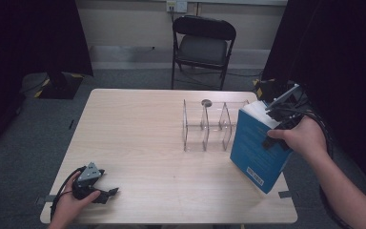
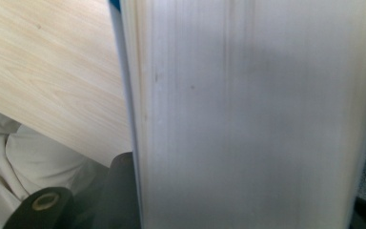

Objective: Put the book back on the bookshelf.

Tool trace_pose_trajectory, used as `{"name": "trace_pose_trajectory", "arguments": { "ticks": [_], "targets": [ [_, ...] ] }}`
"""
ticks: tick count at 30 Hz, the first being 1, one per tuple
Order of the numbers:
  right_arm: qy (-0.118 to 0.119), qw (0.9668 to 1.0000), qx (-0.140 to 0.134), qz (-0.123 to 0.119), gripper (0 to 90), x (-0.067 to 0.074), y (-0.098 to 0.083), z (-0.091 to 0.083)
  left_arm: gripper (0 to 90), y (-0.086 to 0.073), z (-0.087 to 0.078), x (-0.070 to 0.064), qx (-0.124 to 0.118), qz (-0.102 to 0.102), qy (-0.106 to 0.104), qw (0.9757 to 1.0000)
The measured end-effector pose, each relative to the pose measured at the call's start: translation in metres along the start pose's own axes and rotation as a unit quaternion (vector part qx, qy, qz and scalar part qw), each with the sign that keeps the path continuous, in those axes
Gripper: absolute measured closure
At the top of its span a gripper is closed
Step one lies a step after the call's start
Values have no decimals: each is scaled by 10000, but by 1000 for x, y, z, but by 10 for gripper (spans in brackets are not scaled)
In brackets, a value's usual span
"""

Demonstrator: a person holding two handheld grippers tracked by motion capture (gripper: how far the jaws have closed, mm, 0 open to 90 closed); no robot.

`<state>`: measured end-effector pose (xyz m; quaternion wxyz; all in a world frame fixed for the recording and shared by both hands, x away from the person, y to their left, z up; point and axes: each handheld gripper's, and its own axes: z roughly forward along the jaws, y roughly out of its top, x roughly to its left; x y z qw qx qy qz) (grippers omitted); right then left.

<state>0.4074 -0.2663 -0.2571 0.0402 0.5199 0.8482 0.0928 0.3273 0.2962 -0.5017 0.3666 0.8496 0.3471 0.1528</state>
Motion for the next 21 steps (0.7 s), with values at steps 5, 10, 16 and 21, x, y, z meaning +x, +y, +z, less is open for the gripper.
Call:
{"name": "trace_pose_trajectory", "arguments": {
  "ticks": [5,10,16,21],
  "targets": [
    [26,10000,-31,80,615,-2,8,0,74,0,0,0,0,1,-1,10000],
    [-41,9998,-49,172,615,-6,15,2,74,0,0,0,0,1,-1,10000],
    [-104,9995,-35,300,615,-11,22,5,74,0,0,0,1,1,0,10000],
    [-108,9994,-52,328,615,-11,27,8,74,0,0,0,1,0,3,10000]
  ]
}}
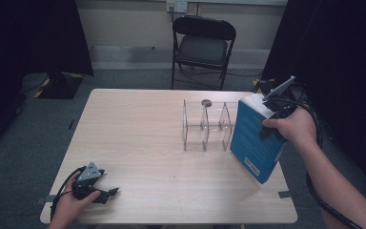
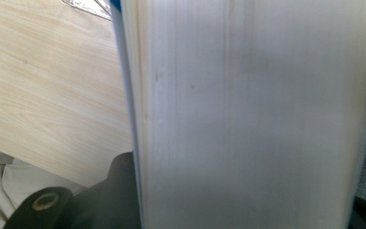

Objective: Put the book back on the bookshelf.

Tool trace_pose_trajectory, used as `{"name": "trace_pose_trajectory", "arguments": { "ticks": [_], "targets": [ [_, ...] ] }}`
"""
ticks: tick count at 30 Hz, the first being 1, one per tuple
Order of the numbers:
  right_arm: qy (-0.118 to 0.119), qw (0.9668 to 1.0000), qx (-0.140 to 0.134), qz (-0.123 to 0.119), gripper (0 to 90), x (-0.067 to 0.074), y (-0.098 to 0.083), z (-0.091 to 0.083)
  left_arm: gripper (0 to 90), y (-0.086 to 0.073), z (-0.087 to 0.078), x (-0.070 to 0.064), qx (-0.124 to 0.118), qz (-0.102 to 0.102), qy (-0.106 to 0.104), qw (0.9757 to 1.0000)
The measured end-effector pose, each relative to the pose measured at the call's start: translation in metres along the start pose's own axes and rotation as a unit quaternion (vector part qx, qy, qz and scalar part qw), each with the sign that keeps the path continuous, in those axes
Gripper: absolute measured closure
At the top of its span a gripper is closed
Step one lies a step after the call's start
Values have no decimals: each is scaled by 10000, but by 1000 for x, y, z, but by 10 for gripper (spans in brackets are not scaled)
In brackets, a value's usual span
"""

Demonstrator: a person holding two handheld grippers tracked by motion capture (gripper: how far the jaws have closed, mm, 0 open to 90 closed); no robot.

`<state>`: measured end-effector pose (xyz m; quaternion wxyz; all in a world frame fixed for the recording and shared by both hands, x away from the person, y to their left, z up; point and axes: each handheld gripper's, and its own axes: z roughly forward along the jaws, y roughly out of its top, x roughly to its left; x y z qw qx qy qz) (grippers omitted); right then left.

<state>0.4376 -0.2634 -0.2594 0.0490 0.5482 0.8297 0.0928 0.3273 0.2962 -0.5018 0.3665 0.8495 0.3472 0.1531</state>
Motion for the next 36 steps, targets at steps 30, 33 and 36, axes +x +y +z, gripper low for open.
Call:
{"name": "trace_pose_trajectory", "arguments": {
  "ticks": [30,33,36],
  "targets": [
    [-90,9983,-190,539,615,-10,34,8,71,0,-1,0,35,15,34,10000],
    [-92,9981,-194,576,616,-10,36,10,71,0,-1,0,36,15,34,10000],
    [-46,9976,-209,657,616,-12,39,11,71,0,-1,0,35,16,34,10000]
  ]
}}
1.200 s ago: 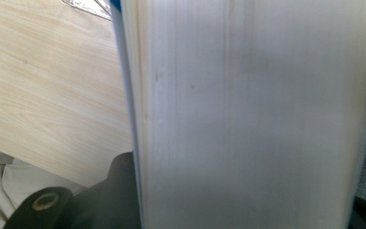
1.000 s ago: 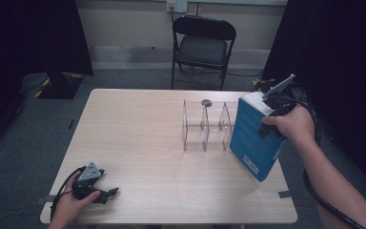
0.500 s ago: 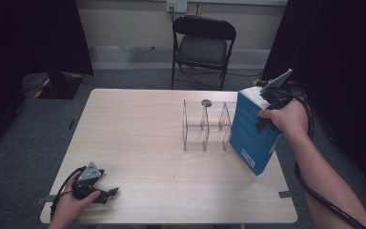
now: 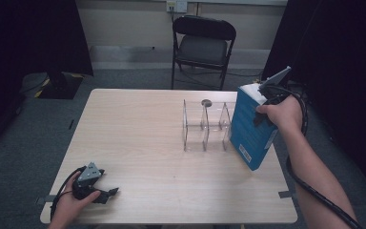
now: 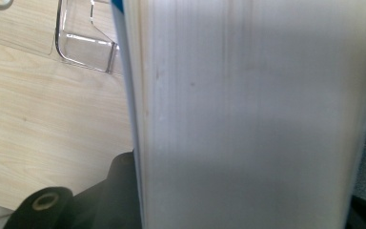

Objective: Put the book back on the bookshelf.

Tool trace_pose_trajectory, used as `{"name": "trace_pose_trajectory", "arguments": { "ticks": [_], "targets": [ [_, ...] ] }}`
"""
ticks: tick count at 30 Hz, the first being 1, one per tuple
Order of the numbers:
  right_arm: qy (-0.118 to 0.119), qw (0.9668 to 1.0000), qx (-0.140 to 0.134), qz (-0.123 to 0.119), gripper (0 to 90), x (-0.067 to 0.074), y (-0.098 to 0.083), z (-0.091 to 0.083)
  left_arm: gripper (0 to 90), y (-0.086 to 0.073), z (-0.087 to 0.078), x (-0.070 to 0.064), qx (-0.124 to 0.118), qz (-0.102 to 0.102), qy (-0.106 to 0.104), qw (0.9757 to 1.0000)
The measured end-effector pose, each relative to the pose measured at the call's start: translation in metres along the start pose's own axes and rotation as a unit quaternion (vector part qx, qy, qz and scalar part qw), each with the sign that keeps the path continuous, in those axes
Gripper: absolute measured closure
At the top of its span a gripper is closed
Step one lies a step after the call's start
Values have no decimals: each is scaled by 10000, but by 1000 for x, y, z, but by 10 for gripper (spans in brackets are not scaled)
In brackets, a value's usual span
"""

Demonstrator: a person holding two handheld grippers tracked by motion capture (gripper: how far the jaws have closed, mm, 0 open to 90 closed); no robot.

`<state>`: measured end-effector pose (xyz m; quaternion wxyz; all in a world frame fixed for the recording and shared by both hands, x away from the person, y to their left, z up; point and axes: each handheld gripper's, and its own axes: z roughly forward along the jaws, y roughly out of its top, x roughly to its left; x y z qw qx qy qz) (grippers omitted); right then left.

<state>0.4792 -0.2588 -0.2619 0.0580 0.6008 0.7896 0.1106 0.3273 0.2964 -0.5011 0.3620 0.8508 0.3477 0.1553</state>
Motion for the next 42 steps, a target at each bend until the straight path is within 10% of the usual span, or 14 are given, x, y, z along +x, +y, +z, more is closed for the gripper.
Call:
{"name": "trace_pose_trajectory", "arguments": {
  "ticks": [42],
  "targets": [
    [-55,9993,-239,289,615,5,32,21,63,0,1,0,14,-2,-85,10000]
  ]
}}
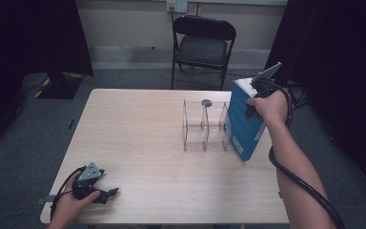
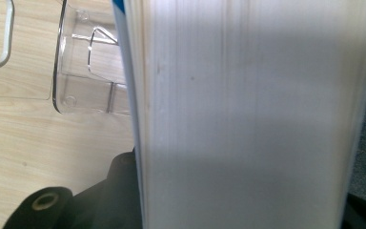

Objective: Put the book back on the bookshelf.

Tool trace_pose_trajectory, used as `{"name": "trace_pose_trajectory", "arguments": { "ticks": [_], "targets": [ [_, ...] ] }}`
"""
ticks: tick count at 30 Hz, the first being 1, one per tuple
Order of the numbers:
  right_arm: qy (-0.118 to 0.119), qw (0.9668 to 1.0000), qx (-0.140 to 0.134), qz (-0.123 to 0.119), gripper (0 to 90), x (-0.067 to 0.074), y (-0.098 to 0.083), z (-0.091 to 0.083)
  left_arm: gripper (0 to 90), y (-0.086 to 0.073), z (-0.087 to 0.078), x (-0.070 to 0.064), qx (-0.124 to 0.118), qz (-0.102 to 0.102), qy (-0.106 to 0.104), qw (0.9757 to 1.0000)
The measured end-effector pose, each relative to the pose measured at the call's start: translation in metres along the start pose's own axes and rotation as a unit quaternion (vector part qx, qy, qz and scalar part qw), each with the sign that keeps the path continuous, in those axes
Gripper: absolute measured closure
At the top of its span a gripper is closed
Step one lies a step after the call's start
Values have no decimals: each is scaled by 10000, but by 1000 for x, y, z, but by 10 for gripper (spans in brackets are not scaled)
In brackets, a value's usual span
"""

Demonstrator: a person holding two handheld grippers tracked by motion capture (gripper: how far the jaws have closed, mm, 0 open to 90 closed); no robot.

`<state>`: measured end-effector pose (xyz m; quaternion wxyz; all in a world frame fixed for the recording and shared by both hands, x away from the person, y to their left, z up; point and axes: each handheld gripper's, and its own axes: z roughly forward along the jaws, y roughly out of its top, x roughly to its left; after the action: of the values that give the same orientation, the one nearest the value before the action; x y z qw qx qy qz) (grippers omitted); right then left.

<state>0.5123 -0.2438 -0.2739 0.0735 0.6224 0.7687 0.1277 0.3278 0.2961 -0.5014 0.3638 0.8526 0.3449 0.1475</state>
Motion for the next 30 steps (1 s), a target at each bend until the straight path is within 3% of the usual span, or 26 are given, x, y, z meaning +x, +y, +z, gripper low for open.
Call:
{"name": "trace_pose_trajectory", "arguments": {
  "ticks": [13,30],
  "targets": [
    [-53,10000,-30,66,615,-1,6,7,59,0,0,0,21,7,5,10000],
    [-94,9995,-267,172,616,1,10,12,56,0,0,-1,15,-48,-11,10000]
  ]
}}
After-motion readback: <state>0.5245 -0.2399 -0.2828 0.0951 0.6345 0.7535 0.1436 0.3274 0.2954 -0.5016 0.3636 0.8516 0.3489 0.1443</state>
